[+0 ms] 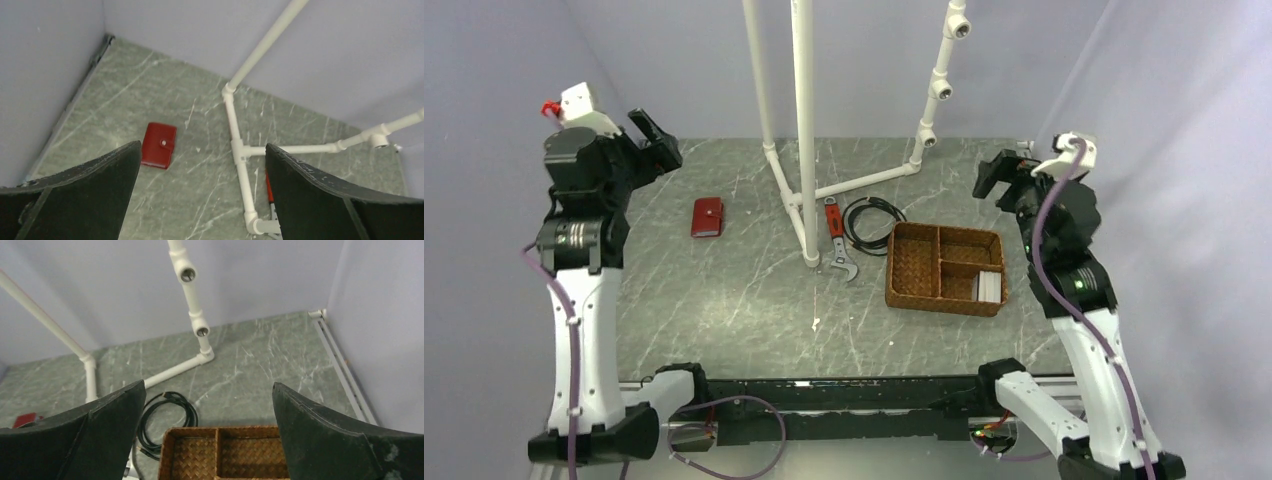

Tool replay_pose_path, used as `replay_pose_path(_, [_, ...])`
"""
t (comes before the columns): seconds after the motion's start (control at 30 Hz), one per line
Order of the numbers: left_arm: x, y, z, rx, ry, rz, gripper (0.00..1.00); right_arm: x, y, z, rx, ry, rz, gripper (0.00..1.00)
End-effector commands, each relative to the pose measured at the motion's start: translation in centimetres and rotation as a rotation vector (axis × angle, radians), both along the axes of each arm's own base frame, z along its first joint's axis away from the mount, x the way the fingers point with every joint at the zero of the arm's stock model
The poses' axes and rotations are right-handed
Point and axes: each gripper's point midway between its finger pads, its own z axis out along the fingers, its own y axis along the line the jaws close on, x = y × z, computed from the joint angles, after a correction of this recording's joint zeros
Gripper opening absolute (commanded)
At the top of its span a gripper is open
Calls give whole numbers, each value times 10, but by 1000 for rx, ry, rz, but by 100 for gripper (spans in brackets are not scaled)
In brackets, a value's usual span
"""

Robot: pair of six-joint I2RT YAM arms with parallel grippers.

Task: Put the credit cards into the card holder
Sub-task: Move the card holder to the center of the board.

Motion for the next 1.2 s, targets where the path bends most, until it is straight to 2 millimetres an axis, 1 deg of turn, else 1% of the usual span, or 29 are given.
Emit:
replay_pose_path(0.0, [15,8,-23,-38,61,45,99,21,1,-11,13,40,-29,100])
replay_pose_path(0.1, [31,17,-53,-77,157,71,99,33,16,-20,21,64,36,100])
replay_pose_path(0.17, [45,26,-76,-131,239,84,99,46,25,-33,34,113,60,100])
replay_pose_path(0.2, [53,26,-90,-164,282,56,99,53,30,-41,38,150,77,100])
replay_pose_path(0.23, [61,35,-107,-200,333,65,99,59,34,-49,56,188,81,100])
replay_pose_path(0.3, [75,44,-139,-317,417,22,99,67,46,-60,100,220,128,100])
replay_pose_path(0.37, [87,62,-175,-405,484,32,99,70,60,-64,135,225,198,100])
replay_pose_path(0.4, [94,67,-192,-457,516,21,99,70,66,-65,149,229,235,100])
replay_pose_path(0.43, [100,69,-204,-518,538,-12,99,69,75,-64,160,231,283,100])
replay_pose_path(0.47, [112,70,-222,-568,564,-52,99,68,81,-63,173,228,326,100])
replay_pose_path(0.53, [131,76,-251,-575,608,-73,99,64,97,-60,196,212,420,100])
replay_pose_path(0.57, [137,76,-262,-595,643,-92,96,63,104,-61,204,217,465,100])
replay_pose_path(0.6, [145,73,-269,-592,669,-122,93,61,110,-62,209,221,499,100])
replay_pose_path(0.63, [152,72,-274,-548,691,-135,94,59,115,-63,212,224,534,100])
replay_pose_path(0.67, [160,70,-286,-487,725,-133,98,57,119,-64,213,222,560,100])
replay_pose_path(0.7, [166,73,-297,-433,766,-111,99,55,121,-65,215,220,575,100])
replay_pose_path(0.73, [172,75,-305,-402,805,-110,98,52,123,-66,216,218,593,100])
replay_pose_path(0.8, [171,72,-332,-409,893,-126,95,48,127,-68,213,218,622,100])
replay_pose_path(0.87, [175,66,-351,-444,903,-152,92,42,131,-71,221,223,650,100])
replay_pose_path(0.9, [176,64,-359,-461,903,-164,89,39,133,-72,223,227,668,100])
replay_pose_path(0.97, [181,58,-366,-495,885,-204,81,33,137,-75,225,237,694,100])
replay_pose_path(1.03, [185,46,-369,-535,860,-267,78,28,139,-80,221,251,702,100])
replay_pose_path(1.13, [174,41,-383,-546,927,-254,62,23,143,-89,217,278,712,100])
replay_pose_path(1.17, [169,38,-388,-551,944,-248,58,21,145,-91,214,284,716,99])
